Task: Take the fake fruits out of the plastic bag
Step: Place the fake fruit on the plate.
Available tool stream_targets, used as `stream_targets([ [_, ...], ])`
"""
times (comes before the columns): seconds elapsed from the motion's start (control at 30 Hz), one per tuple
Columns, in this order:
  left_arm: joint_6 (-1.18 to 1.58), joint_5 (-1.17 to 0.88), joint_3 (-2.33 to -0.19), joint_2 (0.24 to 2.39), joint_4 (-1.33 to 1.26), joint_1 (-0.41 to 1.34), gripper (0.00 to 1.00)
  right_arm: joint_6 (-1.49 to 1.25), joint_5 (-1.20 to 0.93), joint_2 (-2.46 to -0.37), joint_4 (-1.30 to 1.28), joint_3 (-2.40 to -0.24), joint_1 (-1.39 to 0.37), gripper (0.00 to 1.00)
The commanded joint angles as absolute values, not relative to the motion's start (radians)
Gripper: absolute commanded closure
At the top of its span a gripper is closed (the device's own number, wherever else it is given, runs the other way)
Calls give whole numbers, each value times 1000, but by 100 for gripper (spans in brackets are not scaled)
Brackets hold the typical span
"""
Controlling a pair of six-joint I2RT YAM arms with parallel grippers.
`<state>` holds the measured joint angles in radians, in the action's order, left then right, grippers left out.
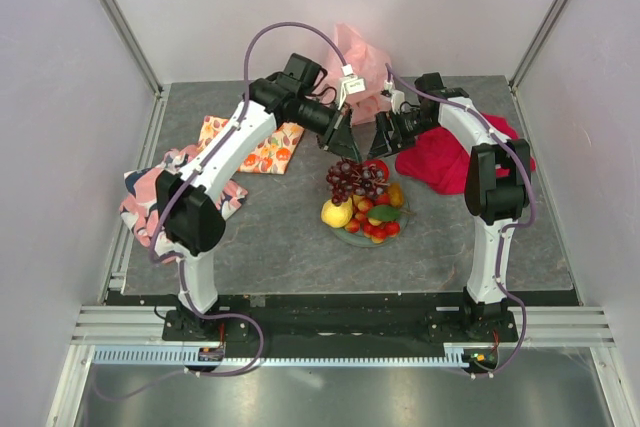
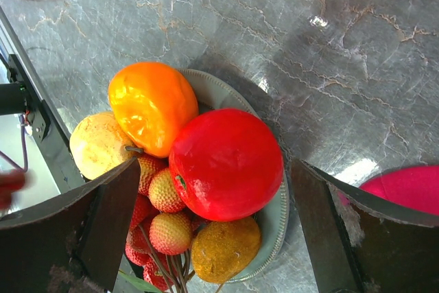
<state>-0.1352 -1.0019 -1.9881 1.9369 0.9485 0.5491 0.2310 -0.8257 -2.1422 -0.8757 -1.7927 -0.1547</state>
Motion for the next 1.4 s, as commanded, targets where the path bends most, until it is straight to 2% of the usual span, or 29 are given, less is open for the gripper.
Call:
stream_targets([
  [0.0,-130,-1071,-2037,1957,948,569,98,229,-851,-2141,-859,-1827,-155,2],
  [0.87,-23,-1034,-2146,2174,827,617,98,201,-881,-2181,-842,-1844,-143,2],
  [0.97,-17,-1034,-2157,2190,821,618,92,201,-881,-2186,-844,-1844,-141,2],
  [1.07,-15,-1031,-2169,2201,819,621,84,199,-881,-2189,-841,-1847,-140,2],
  [1.2,-15,-1028,-2181,2212,816,621,66,196,-879,-2192,-839,-1852,-140,2],
  [1.37,-12,-1028,-2192,2221,810,623,54,193,-882,-2198,-838,-1853,-140,2],
])
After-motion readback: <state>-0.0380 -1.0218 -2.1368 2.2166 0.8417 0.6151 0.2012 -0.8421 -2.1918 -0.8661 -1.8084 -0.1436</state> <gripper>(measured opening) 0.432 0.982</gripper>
